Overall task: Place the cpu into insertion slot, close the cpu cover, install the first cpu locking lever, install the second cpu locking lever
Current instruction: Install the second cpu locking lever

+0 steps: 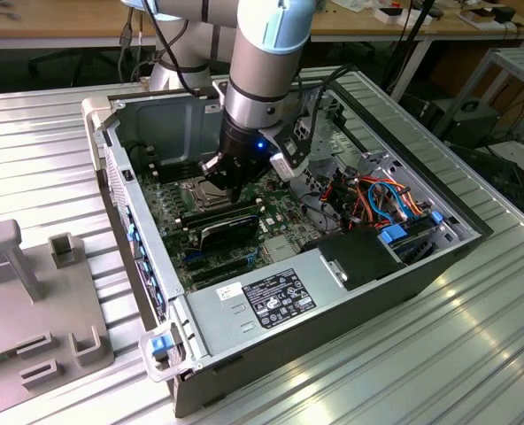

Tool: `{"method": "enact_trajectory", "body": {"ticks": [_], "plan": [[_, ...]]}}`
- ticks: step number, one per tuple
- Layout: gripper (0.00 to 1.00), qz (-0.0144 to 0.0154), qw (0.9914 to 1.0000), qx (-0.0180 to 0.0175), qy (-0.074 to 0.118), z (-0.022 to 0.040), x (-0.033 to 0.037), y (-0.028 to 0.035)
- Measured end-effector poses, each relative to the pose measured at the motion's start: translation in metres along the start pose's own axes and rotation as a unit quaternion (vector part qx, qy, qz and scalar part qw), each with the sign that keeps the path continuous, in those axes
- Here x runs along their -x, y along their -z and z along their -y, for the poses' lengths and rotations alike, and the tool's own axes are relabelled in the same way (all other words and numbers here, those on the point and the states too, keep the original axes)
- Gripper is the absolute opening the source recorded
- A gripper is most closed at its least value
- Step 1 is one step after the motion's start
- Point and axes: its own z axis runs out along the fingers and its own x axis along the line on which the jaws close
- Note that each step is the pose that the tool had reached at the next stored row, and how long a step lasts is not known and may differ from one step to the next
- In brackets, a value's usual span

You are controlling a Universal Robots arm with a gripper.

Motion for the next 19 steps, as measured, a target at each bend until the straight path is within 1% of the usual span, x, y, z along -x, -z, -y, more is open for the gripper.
{"method": "enact_trajectory", "body": {"ticks": [6, 8, 10, 11, 13, 15, 17, 19], "plan": [[0.11, 0.0000, 1.00000, 0.0001, 0.000, 0.0005, -0.0165, -0.0014], [0.11, 0.0000, 1.00000, 0.0001, 0.000, 0.0020, -0.0250, -0.0020], [0.11, 0.0001, 1.00000, 0.0001, 0.000, 0.0055, -0.0328, -0.0021], [0.11, 0.0000, 1.00000, 0.0001, 0.000, 0.0062, -0.0361, -0.0023], [0.11, 0.0000, 1.00000, 0.0000, 0.000, 0.0063, -0.0399, -0.0027], [0.11, -0.0001, 1.00000, 0.0000, 0.000, 0.0064, -0.0479, -0.0032], [0.11, 0.0000, 1.00000, 0.0001, 0.000, 0.0062, -0.0506, -0.0036], [0.11, 0.0000, 1.00000, 0.0001, 0.000, 0.0043, -0.0531, -0.0038]]}}
